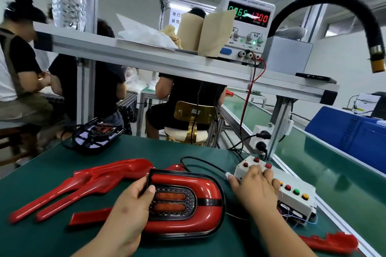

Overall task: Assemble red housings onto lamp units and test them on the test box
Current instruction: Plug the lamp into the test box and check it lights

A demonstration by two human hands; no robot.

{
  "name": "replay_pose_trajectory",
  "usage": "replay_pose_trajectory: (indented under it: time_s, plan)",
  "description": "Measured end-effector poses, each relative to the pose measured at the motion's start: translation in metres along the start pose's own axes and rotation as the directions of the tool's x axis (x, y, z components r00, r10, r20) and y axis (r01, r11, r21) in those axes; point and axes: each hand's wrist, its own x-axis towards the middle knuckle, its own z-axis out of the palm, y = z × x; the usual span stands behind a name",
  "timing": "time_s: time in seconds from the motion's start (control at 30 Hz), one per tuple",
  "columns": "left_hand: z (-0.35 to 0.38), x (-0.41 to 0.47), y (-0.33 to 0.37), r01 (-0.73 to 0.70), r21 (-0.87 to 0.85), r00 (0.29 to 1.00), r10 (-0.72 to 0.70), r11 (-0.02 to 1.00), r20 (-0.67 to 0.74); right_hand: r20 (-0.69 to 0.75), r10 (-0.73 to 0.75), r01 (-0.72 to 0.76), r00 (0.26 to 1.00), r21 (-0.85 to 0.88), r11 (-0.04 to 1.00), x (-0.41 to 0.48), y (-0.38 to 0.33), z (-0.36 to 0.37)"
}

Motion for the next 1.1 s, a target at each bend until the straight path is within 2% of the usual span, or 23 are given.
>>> replay_pose_trajectory:
  time_s: [0.1, 0.27, 0.5, 0.63, 0.83, 1.1]
  plan:
    - [-0.001, 0.003, -0.001, 0.03, -0.038, 0.999, -0.029, 0.999, 0.042, 0.002, -0.041, 0.041, 0.999, -0.059, 0.997, -0.002, 0.005, -0.002]
    - [-0.002, 0.008, -0.005, 0.037, -0.086, 0.998, -0.032, 0.996, 0.063, 0.019, -0.051, 0.052, 0.999, -0.064, 0.997, -0.001, 0.005, -0.003]
    - [-0.001, 0.007, -0.005, 0.018, -0.059, 0.997, -0.013, 0.998, 0.071, 0.021, -0.064, 0.066, 0.998, -0.131, 0.989, -0.001, 0.004, -0.004]
    - [-0.001, 0.002, -0.002, -0.025, -0.033, 0.998, 0.026, 0.999, 0.05, 0.002, -0.111, 0.111, 0.994, -0.096, 0.989, 0.004, -0.002, -0.004]
    - [0.0, -0.001, 0.001, -0.02, -0.044, 0.998, 0.022, 0.999, 0.051, 0.086, -0.096, 0.111, 0.992, -0.195, 0.974, 0.015, -0.011, -0.003]
    - [0.001, 0.003, -0.001, 0.03, -0.085, 0.995, -0.022, 0.996, 0.093, 0.078, -0.149, 0.165, 0.986, -0.288, 0.943, 0.016, -0.011, -0.002]
